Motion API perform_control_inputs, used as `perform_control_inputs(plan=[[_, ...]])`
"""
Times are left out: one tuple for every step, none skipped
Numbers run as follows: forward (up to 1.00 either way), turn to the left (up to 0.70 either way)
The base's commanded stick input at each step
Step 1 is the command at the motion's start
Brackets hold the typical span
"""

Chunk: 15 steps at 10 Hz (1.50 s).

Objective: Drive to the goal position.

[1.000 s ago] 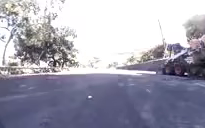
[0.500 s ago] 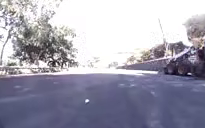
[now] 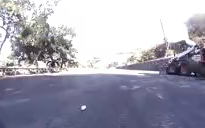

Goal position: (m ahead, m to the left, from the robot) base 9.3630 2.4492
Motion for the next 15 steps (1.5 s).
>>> perform_control_inputs(plan=[[0.5,0.0],[0.5,-0.5],[0.5,-0.5],[0.5,-0.5],[0.5,-0.35],[0.5,-0.15],[0.5,0.0],[0.5,0.0],[0.5,0.0],[0.5,0.0],[0.5,0.0],[0.5,0.0],[0.5,0.0],[0.5,0.0],[0.5,0.0]])
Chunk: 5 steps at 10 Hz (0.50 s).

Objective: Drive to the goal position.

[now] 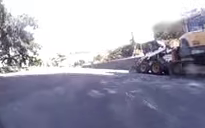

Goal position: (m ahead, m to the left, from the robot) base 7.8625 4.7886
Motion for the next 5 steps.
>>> perform_control_inputs(plan=[[0.5,0.0],[0.5,0.0],[0.5,0.0],[0.5,0.0],[0.5,0.0]])
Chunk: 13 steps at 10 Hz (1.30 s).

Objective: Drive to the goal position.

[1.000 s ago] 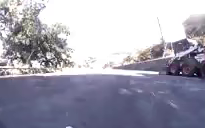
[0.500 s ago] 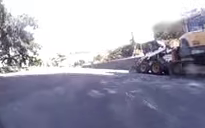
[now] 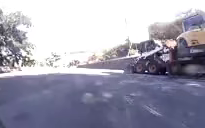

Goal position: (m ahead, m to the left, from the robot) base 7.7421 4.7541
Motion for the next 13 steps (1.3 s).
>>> perform_control_inputs(plan=[[0.5,0.0],[0.5,0.0],[0.5,0.0],[0.5,0.0],[0.5,0.0],[0.5,0.0],[0.5,0.0],[0.5,0.0],[0.5,0.0],[0.5,0.0],[0.5,0.0],[0.5,0.0],[0.5,0.0]])
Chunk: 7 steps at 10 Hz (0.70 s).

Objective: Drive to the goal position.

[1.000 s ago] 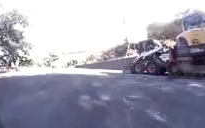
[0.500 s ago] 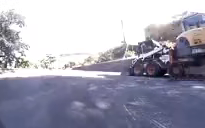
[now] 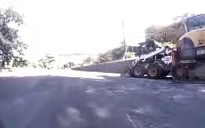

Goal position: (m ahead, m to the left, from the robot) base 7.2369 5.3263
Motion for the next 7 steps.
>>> perform_control_inputs(plan=[[0.5,0.0],[0.5,0.0],[0.5,0.0],[0.5,0.0],[0.5,0.0],[0.5,0.0],[0.5,0.0]])
